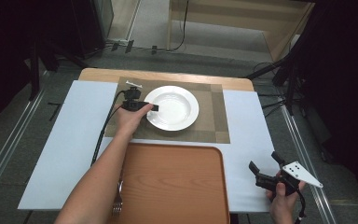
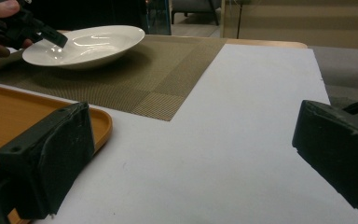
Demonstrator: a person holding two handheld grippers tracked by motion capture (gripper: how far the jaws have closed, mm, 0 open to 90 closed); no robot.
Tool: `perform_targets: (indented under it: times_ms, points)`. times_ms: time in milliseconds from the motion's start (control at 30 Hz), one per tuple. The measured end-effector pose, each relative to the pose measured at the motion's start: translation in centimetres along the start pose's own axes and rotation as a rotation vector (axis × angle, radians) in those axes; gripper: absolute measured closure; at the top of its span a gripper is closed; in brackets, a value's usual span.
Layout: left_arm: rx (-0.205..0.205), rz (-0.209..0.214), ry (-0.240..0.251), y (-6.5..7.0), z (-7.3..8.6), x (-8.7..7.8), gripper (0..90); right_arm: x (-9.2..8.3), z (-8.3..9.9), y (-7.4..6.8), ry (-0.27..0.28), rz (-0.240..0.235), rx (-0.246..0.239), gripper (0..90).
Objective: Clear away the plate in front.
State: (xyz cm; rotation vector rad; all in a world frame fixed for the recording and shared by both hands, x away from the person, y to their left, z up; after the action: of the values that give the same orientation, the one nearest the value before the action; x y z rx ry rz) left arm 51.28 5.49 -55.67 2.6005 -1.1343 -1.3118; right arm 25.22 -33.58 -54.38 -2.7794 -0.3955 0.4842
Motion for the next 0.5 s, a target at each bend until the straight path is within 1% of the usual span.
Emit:
perform_targets:
  times_ms: [33, 100, 200, 233, 300, 333, 367, 400, 433, 467, 500]
  points:
    - [-0.016, 0.001, -0.002, -0.1, 0.1, 0.0, 46.5, 0.0, 0.0, 0.0, -0.001, 0.001, -0.001, 0.0]
    - [-0.035, -0.004, -0.004, -0.4, 0.1, -0.1, 54.9, 0.1, 0.0, 0.1, -0.004, 0.013, 0.001, 0.0]
    - [-0.026, -0.02, -0.013, -0.4, 0.2, -0.1, 59.7, 0.2, 0.1, 0.0, -0.009, 0.018, -0.001, 0.0]
    - [-0.033, -0.022, -0.012, -0.4, 0.1, -0.1, 59.9, 0.3, 0.1, 0.0, -0.009, 0.02, -0.003, 0.0]
    - [-0.065, -0.012, -0.018, -0.4, 0.2, -0.1, 61.0, 0.3, 0.1, 0.1, -0.009, 0.019, -0.003, 0.0]
    - [-0.094, 0.013, -0.009, -0.3, 0.1, -0.2, 62.3, 0.3, 0.1, 0.1, -0.008, 0.02, -0.003, 0.0]
    - [-0.111, 0.046, 0.005, -0.2, 0.0, -0.3, 64.0, 0.3, 0.0, 0.1, -0.007, 0.019, -0.001, 0.0]
    - [-0.131, 0.099, 0.022, 0.0, -0.1, -0.4, 66.5, 0.3, 0.0, 0.1, -0.006, 0.019, -0.001, 0.0]
    - [-0.148, 0.152, 0.032, 0.5, -0.3, -0.5, 71.4, 0.3, 0.0, 0.1, -0.006, 0.02, 0.0, 0.0]
    - [-0.133, 0.152, 0.033, 0.8, -0.4, -0.7, 75.0, 0.3, 0.1, 0.1, -0.007, 0.021, -0.003, 0.0]
    - [-0.104, 0.146, 0.039, 1.1, -0.6, -0.8, 76.3, 0.3, 0.1, 0.1, -0.008, 0.023, -0.005, 0.0]
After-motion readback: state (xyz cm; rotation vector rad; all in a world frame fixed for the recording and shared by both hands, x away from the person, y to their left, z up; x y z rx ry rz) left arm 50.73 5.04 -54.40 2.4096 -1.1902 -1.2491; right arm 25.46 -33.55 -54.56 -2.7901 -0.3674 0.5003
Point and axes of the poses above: each handheld gripper's, and its own axes: x roughly forward along the jaws, z roughly out of its underside, y roughly to its right, the point moved 8 cm from there along x, roughly forward along the jaws, and after that the axes turned 14 degrees about x, right-handed, at the moved point
